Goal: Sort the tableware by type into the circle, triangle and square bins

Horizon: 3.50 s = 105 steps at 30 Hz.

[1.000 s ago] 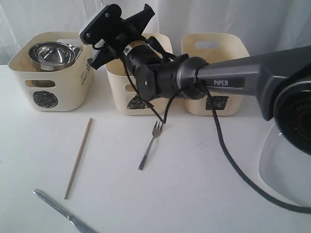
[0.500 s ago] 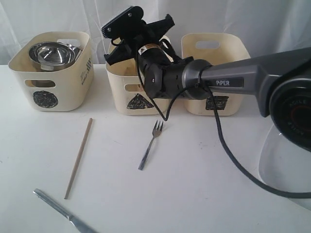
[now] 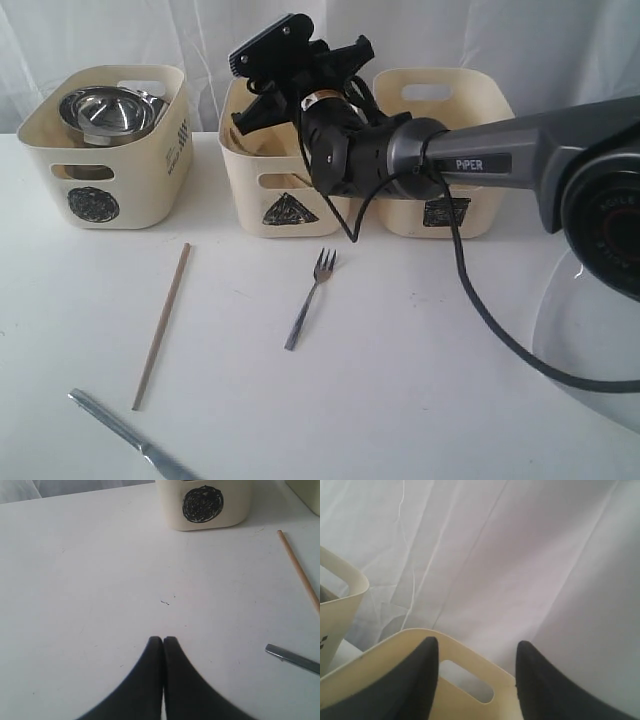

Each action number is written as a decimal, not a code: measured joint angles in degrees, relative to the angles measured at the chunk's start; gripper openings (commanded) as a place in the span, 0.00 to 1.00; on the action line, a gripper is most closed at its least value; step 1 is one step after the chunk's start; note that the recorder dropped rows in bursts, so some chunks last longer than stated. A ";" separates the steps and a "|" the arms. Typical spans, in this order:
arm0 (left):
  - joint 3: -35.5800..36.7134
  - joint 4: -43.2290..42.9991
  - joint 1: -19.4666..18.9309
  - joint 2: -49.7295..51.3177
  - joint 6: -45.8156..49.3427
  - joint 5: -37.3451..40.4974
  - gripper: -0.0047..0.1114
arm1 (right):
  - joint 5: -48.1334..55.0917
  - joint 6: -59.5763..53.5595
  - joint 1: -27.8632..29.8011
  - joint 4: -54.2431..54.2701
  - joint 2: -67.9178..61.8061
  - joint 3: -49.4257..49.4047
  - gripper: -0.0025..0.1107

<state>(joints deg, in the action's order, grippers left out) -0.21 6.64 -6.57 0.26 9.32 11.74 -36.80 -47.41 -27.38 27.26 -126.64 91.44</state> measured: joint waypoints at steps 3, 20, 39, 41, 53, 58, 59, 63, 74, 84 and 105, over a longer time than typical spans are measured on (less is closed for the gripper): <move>0.00 0.00 0.00 0.00 0.00 0.00 0.04 | 0.11 0.00 0.04 0.00 0.00 0.00 0.44; 0.00 0.00 0.00 0.00 0.00 0.00 0.04 | 18.19 0.00 0.04 6.81 8.44 0.00 0.25; 0.00 0.00 0.00 0.00 0.00 0.00 0.04 | 48.50 13.87 -0.58 8.86 33.33 -29.69 0.02; 0.00 0.00 0.00 0.00 0.00 0.00 0.04 | 50.07 14.56 -0.58 8.86 30.93 -31.62 0.02; 0.00 0.00 0.00 0.00 0.00 0.00 0.04 | 59.61 22.13 -0.58 0.58 16.11 -27.63 0.02; 0.00 0.00 0.00 0.00 0.00 0.00 0.04 | 57.34 30.33 -0.58 0.21 16.11 -24.76 0.02; 0.00 0.00 0.00 0.00 0.00 0.00 0.04 | 57.34 30.99 -0.58 0.21 16.11 -24.45 0.02; 0.00 0.00 0.00 0.00 0.00 0.00 0.04 | 57.08 32.22 -0.58 0.09 16.11 -23.84 0.06; 0.00 0.00 0.00 0.00 0.00 0.00 0.04 | 51.95 34.33 -0.58 1.34 16.11 -23.44 0.46; 0.00 0.00 0.00 0.00 0.00 0.00 0.04 | 52.88 43.98 -0.58 1.34 8.96 -20.58 0.46; 0.00 0.00 0.00 0.00 0.00 0.00 0.04 | 56.52 50.16 -0.48 -2.47 5.16 -16.66 0.02</move>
<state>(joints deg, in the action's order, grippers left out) -0.21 6.64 -6.57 0.26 9.32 11.74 19.72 2.75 -27.86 24.79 -121.48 74.78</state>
